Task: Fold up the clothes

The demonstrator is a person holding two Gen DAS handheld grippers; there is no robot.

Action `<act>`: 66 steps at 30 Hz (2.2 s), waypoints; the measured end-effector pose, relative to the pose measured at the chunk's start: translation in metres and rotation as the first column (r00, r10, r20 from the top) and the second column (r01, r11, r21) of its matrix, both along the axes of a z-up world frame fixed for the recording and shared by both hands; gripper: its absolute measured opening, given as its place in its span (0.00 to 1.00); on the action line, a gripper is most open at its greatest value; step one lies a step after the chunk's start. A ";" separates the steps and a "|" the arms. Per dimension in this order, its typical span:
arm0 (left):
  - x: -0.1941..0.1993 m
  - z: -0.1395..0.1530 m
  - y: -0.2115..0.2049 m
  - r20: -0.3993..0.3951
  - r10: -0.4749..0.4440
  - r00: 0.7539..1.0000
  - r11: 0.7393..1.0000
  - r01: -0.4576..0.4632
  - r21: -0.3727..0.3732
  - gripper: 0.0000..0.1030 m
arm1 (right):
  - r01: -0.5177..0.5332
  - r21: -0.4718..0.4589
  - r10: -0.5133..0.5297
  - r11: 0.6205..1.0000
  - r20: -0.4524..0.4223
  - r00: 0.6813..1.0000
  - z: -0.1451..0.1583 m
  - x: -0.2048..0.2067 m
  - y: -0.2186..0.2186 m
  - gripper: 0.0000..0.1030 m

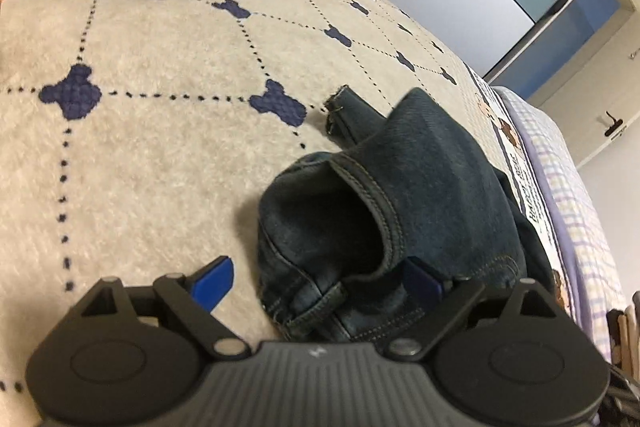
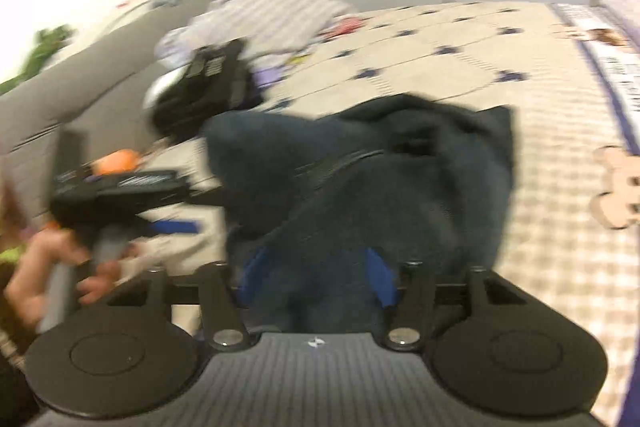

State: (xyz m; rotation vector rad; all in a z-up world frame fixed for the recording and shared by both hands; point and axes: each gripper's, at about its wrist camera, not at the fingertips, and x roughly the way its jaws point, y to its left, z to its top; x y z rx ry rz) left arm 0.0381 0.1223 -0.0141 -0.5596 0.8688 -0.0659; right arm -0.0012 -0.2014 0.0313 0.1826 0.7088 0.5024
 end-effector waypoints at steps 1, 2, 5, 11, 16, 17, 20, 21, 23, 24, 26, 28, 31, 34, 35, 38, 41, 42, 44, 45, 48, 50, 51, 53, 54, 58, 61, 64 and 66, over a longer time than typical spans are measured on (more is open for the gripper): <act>0.003 -0.001 0.001 -0.001 -0.001 1.000 1.000 0.001 -0.001 0.90 | 0.034 -0.015 -0.034 0.999 0.007 0.999 -0.001 0.004 -0.002 0.58; 0.005 -0.003 0.002 -0.003 -0.002 1.000 1.000 0.002 -0.001 0.90 | 0.064 -0.027 -0.063 0.998 0.016 0.998 -0.002 0.007 -0.005 0.58; 0.016 0.001 -0.001 0.023 -0.028 0.999 0.999 0.027 0.023 0.90 | 0.156 -0.069 -0.152 0.985 0.060 0.987 -0.005 0.017 -0.011 0.58; 0.023 0.007 -0.001 0.124 -0.030 0.992 0.999 0.033 -0.019 0.90 | 0.234 -0.119 -0.223 0.965 0.097 0.970 -0.016 0.033 -0.012 0.58; 0.021 0.009 -0.004 0.130 -0.046 0.990 0.998 0.050 -0.033 0.88 | 0.280 -0.162 -0.249 0.946 0.186 0.950 -0.011 0.038 -0.008 0.58; 0.020 0.010 -0.003 0.139 -0.048 0.989 0.998 0.054 -0.039 0.88 | 0.284 -0.165 -0.254 0.944 0.183 0.950 -0.011 0.043 -0.008 0.58; 0.019 0.011 -0.004 0.148 -0.058 0.987 0.996 0.068 -0.061 0.80 | 0.296 -0.187 -0.266 0.937 0.170 0.949 -0.016 0.059 -0.007 0.59; 0.019 0.010 -0.004 0.148 -0.062 0.987 0.995 0.072 -0.066 0.78 | 0.294 -0.201 -0.263 0.935 0.167 0.950 -0.018 0.064 -0.005 0.59; 0.020 0.011 -0.006 0.151 -0.065 0.986 0.995 0.075 -0.063 0.78 | 0.284 -0.227 -0.249 0.931 0.173 0.953 -0.018 0.073 0.000 0.58; 0.020 0.012 -0.008 0.152 -0.068 0.986 0.995 0.078 -0.059 0.78 | 0.278 -0.238 -0.239 0.931 0.178 0.955 -0.018 0.078 0.004 0.58; 0.022 0.013 -0.010 0.156 -0.080 0.985 0.995 0.089 -0.054 0.78 | 0.264 -0.258 -0.220 0.929 0.186 0.958 -0.019 0.086 0.011 0.59; 0.025 0.014 -0.011 0.155 -0.096 0.983 0.994 0.104 -0.046 0.78 | 0.256 -0.278 -0.208 0.926 0.192 0.959 -0.022 0.095 0.018 0.58; 0.030 0.013 -0.012 0.151 -0.118 0.981 0.992 0.125 -0.034 0.78 | 0.257 -0.292 -0.210 0.921 0.183 0.961 -0.030 0.105 0.024 0.59; 0.033 0.011 -0.012 0.144 -0.128 0.981 0.991 0.133 -0.031 0.78 | 0.253 -0.284 -0.205 0.925 0.187 0.961 -0.033 0.110 0.022 0.59; 0.033 0.012 -0.013 0.145 -0.131 0.981 0.990 0.136 -0.027 0.78 | 0.250 -0.282 -0.202 0.926 0.190 0.961 -0.034 0.110 0.021 0.58; 0.033 0.012 -0.015 0.147 -0.140 0.979 0.990 0.143 -0.012 0.78 | 0.254 -0.281 -0.203 0.926 0.196 0.959 -0.037 0.111 0.018 0.52; 0.032 0.010 -0.015 0.141 -0.140 0.980 0.990 0.142 -0.006 0.78 | 0.294 -0.286 -0.245 0.912 0.196 0.949 -0.037 0.109 0.015 0.19; 0.031 0.011 -0.015 0.140 -0.141 0.980 0.990 0.143 -0.006 0.78 | 0.311 -0.267 -0.266 0.912 0.191 0.945 -0.036 0.108 0.012 0.15; 0.029 0.013 -0.013 0.143 -0.148 0.979 0.989 0.151 -0.007 0.78 | 0.354 -0.241 -0.314 0.904 0.190 0.930 -0.031 0.105 0.007 0.13; 0.028 0.013 -0.012 0.148 -0.154 0.977 0.988 0.157 -0.008 0.78 | 0.379 -0.231 -0.339 0.896 0.196 0.920 -0.028 0.102 0.005 0.13; 0.025 0.013 -0.009 0.153 -0.163 0.975 0.986 0.167 -0.014 0.78 | 0.447 -0.212 -0.404 0.869 0.216 0.889 -0.019 0.091 -0.001 0.12; 0.025 0.012 -0.007 0.148 -0.164 0.975 0.985 0.170 -0.027 0.78 | 0.483 -0.210 -0.436 0.850 0.236 0.869 -0.013 0.080 -0.004 0.12; 0.025 0.012 -0.007 0.148 -0.167 0.975 0.984 0.173 -0.033 0.78 | 0.499 -0.215 -0.447 0.839 0.247 0.859 -0.010 0.073 -0.005 0.11; 0.024 0.012 -0.009 0.153 -0.173 0.973 0.983 0.180 -0.032 0.78 | 0.527 -0.237 -0.468 0.816 0.263 0.843 -0.005 0.058 -0.008 0.11; 0.023 0.013 -0.010 0.156 -0.176 0.972 0.983 0.183 -0.030 0.78 | 0.538 -0.254 -0.477 0.803 0.267 0.838 -0.003 0.050 -0.009 0.11; 0.018 0.014 -0.011 0.161 -0.177 0.971 0.982 0.185 -0.037 0.78 | 0.578 -0.309 -0.517 0.755 0.261 0.815 0.003 0.023 -0.022 0.11; 0.015 0.013 -0.007 0.147 -0.163 0.976 0.984 0.172 -0.053 0.79 | 0.603 -0.330 -0.559 0.726 0.227 0.797 0.000 0.005 -0.039 0.10; 0.013 0.008 -0.003 0.129 -0.139 0.982 0.987 0.148 -0.065 0.81 | 0.634 -0.358 -0.616 0.685 0.178 0.767 -0.009 -0.004 -0.061 0.10; 0.015 0.002 0.000 0.108 -0.125 0.986 0.987 0.135 -0.090 0.81 | 0.649 -0.367 -0.659 0.667 0.117 0.743 -0.021 -0.003 -0.080 0.10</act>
